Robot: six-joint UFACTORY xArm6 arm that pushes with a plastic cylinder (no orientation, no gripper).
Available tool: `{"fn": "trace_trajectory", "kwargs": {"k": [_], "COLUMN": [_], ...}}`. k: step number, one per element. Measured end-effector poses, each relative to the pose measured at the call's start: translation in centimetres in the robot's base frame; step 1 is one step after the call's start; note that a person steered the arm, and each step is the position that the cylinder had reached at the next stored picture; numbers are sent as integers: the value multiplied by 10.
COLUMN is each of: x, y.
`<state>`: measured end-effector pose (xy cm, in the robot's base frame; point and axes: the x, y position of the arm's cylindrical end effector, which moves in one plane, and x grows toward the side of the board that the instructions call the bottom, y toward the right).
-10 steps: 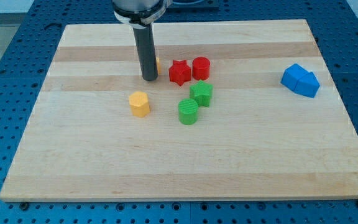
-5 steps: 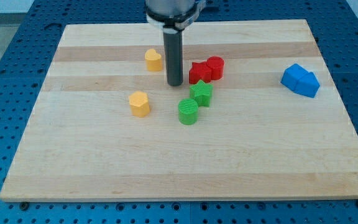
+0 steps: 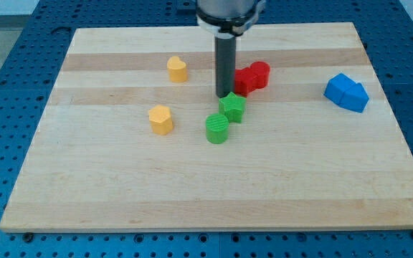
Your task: Push red star along with red circle to the top right
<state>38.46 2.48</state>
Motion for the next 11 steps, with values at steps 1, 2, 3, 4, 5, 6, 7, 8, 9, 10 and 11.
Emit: {"fn": "trace_trajectory", "kwargs": {"k": [1, 2, 3, 4, 5, 6, 7, 8, 9, 10, 11], "x": [-12, -27, -36, -41, -41, -42, -50, -64, -81, -88, -92], "y": [20, 35, 57, 82, 107, 125, 137, 146, 155, 163, 171]}}
